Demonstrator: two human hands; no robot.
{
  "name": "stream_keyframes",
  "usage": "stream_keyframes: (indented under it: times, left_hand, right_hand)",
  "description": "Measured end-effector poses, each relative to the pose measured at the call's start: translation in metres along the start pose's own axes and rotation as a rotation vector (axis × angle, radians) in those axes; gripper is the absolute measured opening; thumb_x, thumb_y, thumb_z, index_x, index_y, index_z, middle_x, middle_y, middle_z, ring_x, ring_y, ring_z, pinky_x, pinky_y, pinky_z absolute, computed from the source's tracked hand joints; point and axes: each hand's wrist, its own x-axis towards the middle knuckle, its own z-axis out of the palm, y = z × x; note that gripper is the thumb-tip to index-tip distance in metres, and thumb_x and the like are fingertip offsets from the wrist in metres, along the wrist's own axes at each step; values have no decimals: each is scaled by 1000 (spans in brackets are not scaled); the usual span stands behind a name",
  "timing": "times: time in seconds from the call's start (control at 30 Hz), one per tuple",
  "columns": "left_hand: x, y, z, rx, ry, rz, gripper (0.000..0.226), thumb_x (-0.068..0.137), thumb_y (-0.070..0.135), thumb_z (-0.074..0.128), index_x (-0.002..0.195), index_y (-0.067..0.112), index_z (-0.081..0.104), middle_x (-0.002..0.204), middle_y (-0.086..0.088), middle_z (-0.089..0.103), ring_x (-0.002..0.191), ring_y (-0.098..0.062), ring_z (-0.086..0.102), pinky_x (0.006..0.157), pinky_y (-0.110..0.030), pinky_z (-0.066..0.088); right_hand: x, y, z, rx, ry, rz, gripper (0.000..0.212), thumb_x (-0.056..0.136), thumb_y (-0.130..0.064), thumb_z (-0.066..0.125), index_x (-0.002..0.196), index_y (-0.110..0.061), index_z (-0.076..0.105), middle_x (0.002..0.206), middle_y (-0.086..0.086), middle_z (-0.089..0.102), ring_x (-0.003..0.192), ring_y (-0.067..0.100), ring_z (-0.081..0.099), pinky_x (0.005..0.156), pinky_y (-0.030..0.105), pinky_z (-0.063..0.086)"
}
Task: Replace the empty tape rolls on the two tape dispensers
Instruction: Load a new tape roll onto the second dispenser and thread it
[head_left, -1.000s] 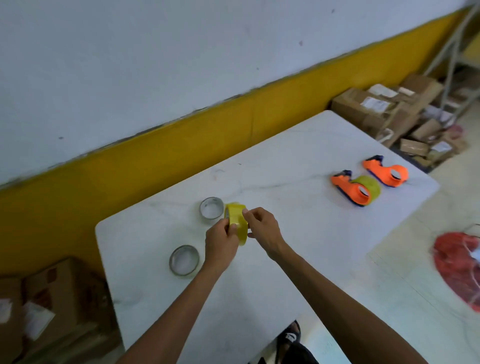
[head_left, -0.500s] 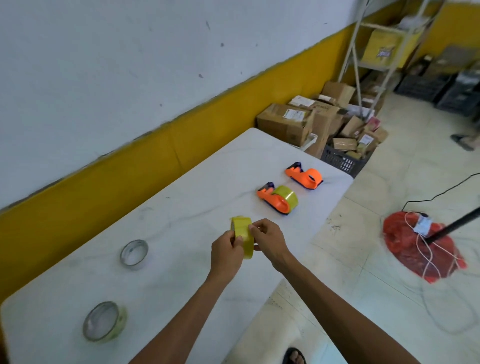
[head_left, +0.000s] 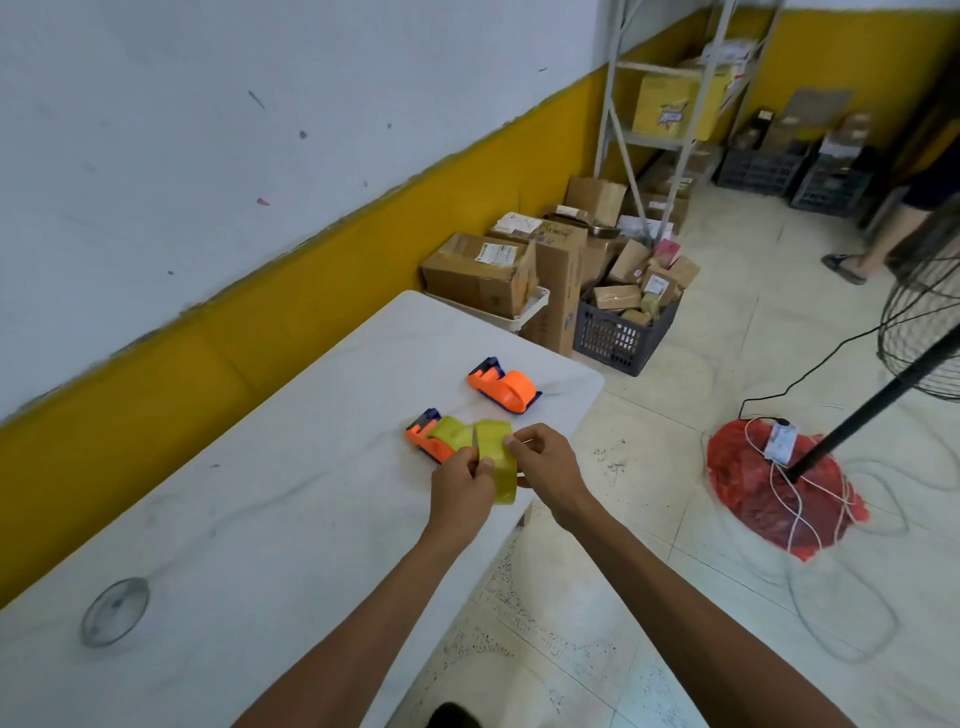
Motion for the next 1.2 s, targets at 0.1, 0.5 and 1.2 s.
stream_keyframes:
  times: [0.1,0.5,1.2]
  left_hand:
    - [17,13,22,2,-44,23,33,95,11,47,63,18,45,59,5,43,54,-9,38,49,-20,27]
    - [132,49,116,-43,-90,46,18,97,14,49,81,10,58,67,1,54,59,-7,47,49,-10,37]
    - [262,70,158,-88,6,4,13,93,16,54,93,12,67,81,-1,68,70,-10,58,60,-16,42]
  right_hand:
    - [22,-2,-24,15,9,18,18,88,-28,62,95,-12,61,99,19,67,94,33,67,78,47,61]
    - [160,-15,-97,-17,47,84,22,88,-26,64,106,-14,59,91,19,64,87,32,66,75,49,61]
    - [319,-62,-112,-35,-180,239,30,92,-37,60,105,-10,61,107,15,64,91,28,66,61,33,56]
